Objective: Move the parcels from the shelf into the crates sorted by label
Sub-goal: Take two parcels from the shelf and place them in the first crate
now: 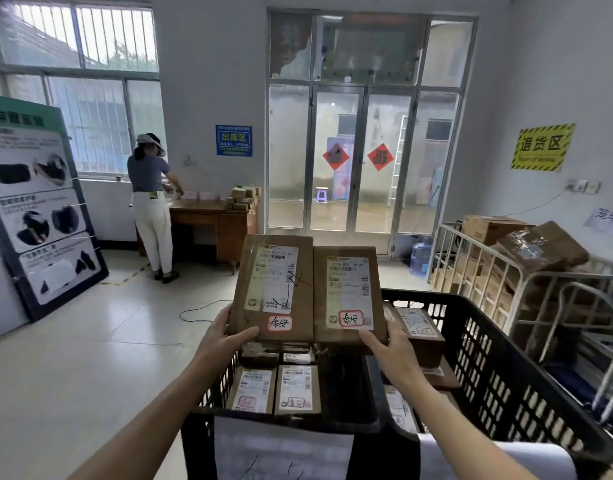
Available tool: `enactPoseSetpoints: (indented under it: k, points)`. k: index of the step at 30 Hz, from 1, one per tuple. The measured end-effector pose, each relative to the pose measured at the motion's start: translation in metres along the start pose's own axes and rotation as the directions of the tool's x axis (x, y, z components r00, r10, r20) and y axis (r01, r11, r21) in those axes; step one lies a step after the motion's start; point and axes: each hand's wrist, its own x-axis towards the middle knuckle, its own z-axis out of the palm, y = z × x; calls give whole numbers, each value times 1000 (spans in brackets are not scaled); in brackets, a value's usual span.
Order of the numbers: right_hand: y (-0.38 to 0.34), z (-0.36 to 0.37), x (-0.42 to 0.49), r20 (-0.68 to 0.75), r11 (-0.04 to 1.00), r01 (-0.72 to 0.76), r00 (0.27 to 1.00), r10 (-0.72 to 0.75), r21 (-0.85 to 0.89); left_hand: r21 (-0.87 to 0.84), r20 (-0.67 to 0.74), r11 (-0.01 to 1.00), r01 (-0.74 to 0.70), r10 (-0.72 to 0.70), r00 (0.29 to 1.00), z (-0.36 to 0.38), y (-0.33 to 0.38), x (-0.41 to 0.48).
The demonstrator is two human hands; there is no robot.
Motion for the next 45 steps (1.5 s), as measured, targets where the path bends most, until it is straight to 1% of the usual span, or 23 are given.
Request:
enactPoseSetpoints:
  k: [5,8,11,14,18,22,25,27,31,34,36,37,39,40,43,45]
  points:
    - [25,11,41,61,999,-51,997,50,9,30,-38,997,77,-76,996,10,-17,36]
    - [38,21,56,85,995,-104,991,104,-8,58,-65,985,165,-161,985,13,-25,48]
    - [50,36,64,111,981,-191,975,193,-24,149,-90,945,290,-279,956,7,-37,57]
    - [60,52,66,144,964,-263,953,266,-35,209,-93,901,381,-370,924,-1,-47,64]
    - [61,64,74,175,941,-335,925,337,-42,245,-21,844,477,-487,873,-8,-59,66]
    - [67,70,78,221,883,-465,856,468,-66,298,51,803,515,-553,832,-8,-71,68]
    - [80,78,76,233,832,-547,801,551,-90,326,129,772,545,-607,784,-7,-78,75]
    - [89,86,75,262,798,-595,759,596,-92,340,137,747,571,-640,756,-9,-86,78]
    - [94,94,75,244,744,-660,708,663,-105,375,148,693,616,-701,698,-14,-104,82]
    - [102,100,80,223,728,-669,695,684,-147,405,153,661,632,-731,665,-14,-112,84]
    - [111,106,82,229,709,-674,671,705,-208,479,124,633,608,-735,667,-9,-112,82]
    - [112,109,81,230,699,-678,660,715,-229,534,85,611,584,-726,682,-7,-113,82]
    - [106,112,75,208,690,-669,660,722,-277,671,-1,547,501,-675,738,-4,-113,80]
    - [102,113,74,203,700,-644,674,710,-309,708,-11,532,464,-648,761,-2,-114,80]
    - [101,117,74,180,732,-553,735,654,-398,749,16,533,393,-608,794,8,-112,79]
    - [102,121,76,179,752,-497,770,612,-434,805,-18,493,330,-536,844,15,-106,80]
